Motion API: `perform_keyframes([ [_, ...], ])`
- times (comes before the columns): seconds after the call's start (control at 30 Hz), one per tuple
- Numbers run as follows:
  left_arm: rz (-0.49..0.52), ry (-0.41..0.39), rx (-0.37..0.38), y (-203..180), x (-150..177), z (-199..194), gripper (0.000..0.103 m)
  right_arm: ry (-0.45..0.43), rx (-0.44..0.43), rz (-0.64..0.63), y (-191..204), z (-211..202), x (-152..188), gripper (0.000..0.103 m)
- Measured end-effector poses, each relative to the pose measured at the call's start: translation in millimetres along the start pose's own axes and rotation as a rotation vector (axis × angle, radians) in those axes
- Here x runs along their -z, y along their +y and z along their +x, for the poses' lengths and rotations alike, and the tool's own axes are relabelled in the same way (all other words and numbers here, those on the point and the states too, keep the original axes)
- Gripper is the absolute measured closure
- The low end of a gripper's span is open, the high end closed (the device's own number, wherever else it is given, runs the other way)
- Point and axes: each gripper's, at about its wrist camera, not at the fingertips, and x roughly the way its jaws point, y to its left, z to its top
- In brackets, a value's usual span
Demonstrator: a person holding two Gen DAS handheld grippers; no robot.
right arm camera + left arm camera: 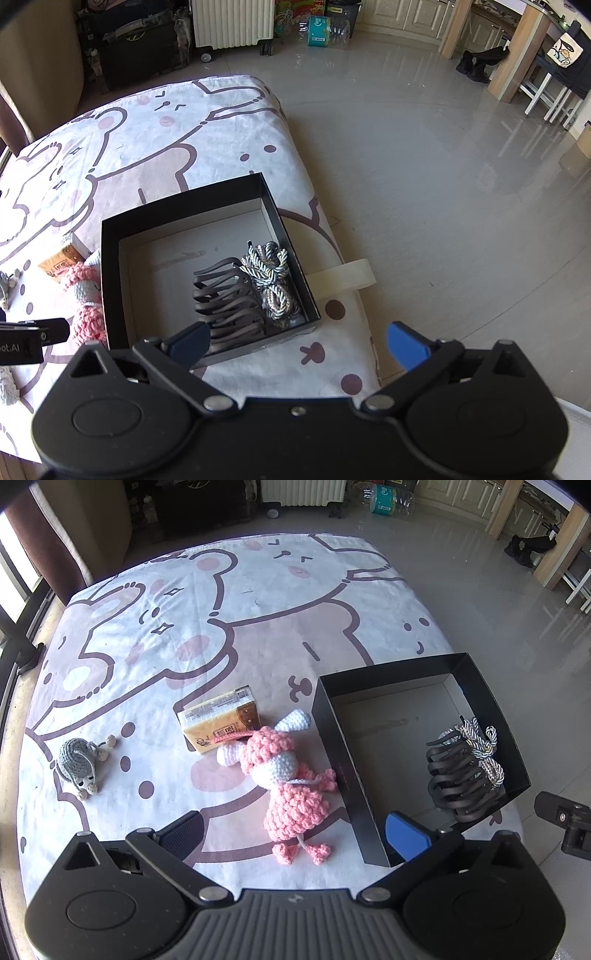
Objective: Organize objects
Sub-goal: 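Raise both tools away from the black box, then move the left tool to the white lace bundle while the right tool approaches the pink crochet bunny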
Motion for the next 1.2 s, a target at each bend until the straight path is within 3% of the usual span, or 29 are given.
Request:
perform_keyframes([
  [0.5,-0.025,0.0,-0.016,19,2,-2,0.0,0.01,-0.005,0.001,8,4,0,0.0],
  [1.2,-0.131,-0.003,-0.085,95,12,-17,0.0,0.001,-0.103,-0.095,85,-1,-10,0.0],
])
